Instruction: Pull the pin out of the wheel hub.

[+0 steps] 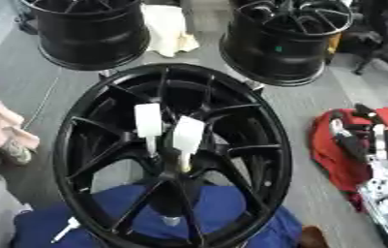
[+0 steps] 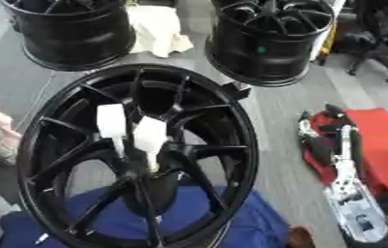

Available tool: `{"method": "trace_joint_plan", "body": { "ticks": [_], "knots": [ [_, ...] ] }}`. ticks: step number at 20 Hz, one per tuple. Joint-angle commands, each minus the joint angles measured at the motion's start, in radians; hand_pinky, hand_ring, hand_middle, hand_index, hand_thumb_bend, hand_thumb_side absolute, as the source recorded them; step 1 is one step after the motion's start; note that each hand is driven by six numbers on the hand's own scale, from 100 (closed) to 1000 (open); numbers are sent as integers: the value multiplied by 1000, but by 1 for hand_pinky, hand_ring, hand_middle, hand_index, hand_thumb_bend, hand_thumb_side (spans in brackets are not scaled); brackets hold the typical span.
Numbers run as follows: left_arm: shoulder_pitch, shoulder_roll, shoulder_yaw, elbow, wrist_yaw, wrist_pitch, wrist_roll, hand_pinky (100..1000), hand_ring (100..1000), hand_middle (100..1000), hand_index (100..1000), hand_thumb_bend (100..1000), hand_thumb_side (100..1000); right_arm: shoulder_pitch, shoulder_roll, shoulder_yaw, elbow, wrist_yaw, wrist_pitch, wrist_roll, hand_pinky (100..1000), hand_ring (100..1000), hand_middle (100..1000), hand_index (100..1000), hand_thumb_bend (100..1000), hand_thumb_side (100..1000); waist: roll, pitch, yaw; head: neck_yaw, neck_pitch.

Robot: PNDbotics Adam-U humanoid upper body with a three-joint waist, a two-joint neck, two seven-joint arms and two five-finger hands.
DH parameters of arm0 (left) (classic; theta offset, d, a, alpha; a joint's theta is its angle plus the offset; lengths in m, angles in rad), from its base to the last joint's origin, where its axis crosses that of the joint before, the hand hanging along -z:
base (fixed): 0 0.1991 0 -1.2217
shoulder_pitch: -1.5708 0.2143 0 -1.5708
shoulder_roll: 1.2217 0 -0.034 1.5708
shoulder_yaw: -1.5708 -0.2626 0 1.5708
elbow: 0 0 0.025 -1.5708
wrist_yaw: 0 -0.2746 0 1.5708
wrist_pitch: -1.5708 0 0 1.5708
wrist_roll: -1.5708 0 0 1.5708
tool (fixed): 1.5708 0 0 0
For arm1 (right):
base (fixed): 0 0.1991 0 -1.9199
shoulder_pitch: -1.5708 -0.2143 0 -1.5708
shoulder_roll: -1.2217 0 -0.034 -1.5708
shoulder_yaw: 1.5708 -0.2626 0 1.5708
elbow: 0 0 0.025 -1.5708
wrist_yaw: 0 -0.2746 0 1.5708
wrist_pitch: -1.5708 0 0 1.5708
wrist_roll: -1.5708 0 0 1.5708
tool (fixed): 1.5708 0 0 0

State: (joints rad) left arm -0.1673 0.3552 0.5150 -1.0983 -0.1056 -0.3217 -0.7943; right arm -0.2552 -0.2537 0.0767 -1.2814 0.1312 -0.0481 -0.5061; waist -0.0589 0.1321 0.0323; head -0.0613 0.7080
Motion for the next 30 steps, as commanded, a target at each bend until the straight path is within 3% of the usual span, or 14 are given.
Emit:
{"method": "trace_joint_plan", "body": {
  "ticks": [1, 17, 30],
  "knots": [
    [-9, 17, 1, -20, 11, -58, -58, 734, 544, 572, 771, 240, 790, -16, -5, 9, 39, -17, -35, -35, 679, 628, 725, 847, 201, 479, 4, -6, -2, 4, -17],
    [-2, 20, 2, -11, 23, -60, -57, 733, 545, 573, 772, 248, 791, 8, 10, 15, 45, -13, -56, -43, 675, 623, 720, 846, 191, 472, 10, -9, -10, 7, -15],
    [0, 20, 0, -3, 27, -61, -59, 733, 547, 574, 772, 254, 792, 7, 14, 17, 55, -4, -63, -46, 674, 610, 711, 852, 192, 467, 13, -15, -12, 16, 38]
  ]
}}
